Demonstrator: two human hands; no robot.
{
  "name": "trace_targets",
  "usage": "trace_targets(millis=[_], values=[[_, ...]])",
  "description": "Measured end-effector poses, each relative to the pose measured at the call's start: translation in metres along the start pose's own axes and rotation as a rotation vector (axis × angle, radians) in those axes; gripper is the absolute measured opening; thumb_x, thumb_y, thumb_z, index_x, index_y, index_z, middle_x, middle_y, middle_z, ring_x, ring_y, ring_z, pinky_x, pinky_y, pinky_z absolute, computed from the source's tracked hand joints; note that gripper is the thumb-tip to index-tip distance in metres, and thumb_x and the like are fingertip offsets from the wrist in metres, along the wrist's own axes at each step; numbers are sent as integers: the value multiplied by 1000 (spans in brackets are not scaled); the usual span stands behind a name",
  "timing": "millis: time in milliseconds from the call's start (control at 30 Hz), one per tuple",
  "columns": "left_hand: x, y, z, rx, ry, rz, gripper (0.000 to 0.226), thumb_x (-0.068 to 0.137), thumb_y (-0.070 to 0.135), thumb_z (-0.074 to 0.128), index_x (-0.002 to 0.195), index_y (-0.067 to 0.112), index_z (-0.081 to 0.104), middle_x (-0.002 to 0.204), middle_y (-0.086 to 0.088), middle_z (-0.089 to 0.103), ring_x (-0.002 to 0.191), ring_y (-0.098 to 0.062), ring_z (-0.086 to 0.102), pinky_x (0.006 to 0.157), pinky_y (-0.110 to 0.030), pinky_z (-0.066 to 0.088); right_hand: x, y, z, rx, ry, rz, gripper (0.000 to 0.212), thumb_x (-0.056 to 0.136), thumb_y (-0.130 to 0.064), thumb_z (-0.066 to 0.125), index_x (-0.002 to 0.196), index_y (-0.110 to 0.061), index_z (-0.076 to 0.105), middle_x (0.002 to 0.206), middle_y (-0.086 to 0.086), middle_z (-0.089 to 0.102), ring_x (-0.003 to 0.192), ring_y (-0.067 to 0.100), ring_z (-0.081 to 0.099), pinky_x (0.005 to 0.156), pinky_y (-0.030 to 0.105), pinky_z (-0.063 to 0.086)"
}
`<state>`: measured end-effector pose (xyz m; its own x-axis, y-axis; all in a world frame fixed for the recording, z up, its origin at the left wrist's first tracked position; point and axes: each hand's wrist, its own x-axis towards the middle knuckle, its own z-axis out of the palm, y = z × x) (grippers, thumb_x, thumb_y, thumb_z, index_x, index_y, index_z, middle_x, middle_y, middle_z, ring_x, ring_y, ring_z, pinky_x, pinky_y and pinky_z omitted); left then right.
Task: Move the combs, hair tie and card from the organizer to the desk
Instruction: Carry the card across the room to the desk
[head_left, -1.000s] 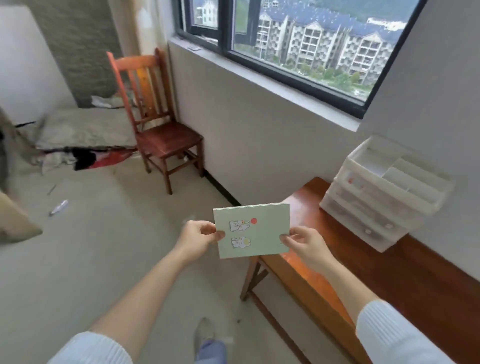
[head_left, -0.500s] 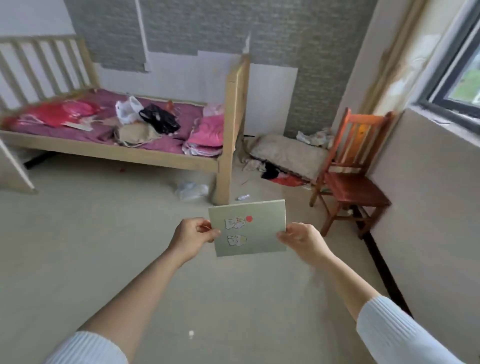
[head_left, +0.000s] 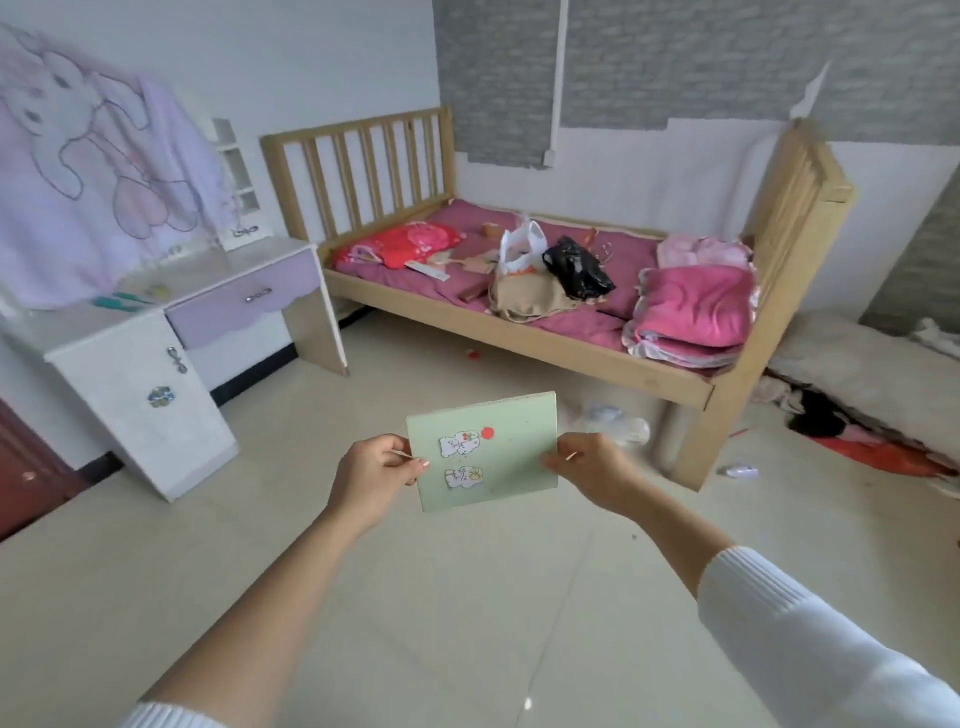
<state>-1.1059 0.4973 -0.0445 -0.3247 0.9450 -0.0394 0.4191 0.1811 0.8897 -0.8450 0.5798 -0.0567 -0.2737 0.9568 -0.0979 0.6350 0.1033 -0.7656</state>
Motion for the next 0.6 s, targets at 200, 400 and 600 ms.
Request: trace_targets(millis=[200,400,600], values=[[111,-44,-83,-93,141,-22,17,79,13,73,69,22,64,64,11,72,55,1,63,59,-20,46,147,-85,67,-38,-85,-131,25,88,-27,61,71,-9,61,63,-4,54,57,15,44,52,25,36],[260,-77,-172,-116,231,-65,10,81,12,71,75,16,64,81,-3,74,64,-16,67,68,-29,51,330,-175,137,-44,-175,-262,26,92,-20,55,81,2,63,72,1,55,69,17,46,64,30,37],[366,-112,-267,-217,357,-171,15,81,5,70,77,16,61,74,-1,71,61,-17,68,63,-23,54,461,-273,213,-21,-354,-280,28,94,-27,49,108,-7,63,93,13,64,75,24,60,72,44,55]])
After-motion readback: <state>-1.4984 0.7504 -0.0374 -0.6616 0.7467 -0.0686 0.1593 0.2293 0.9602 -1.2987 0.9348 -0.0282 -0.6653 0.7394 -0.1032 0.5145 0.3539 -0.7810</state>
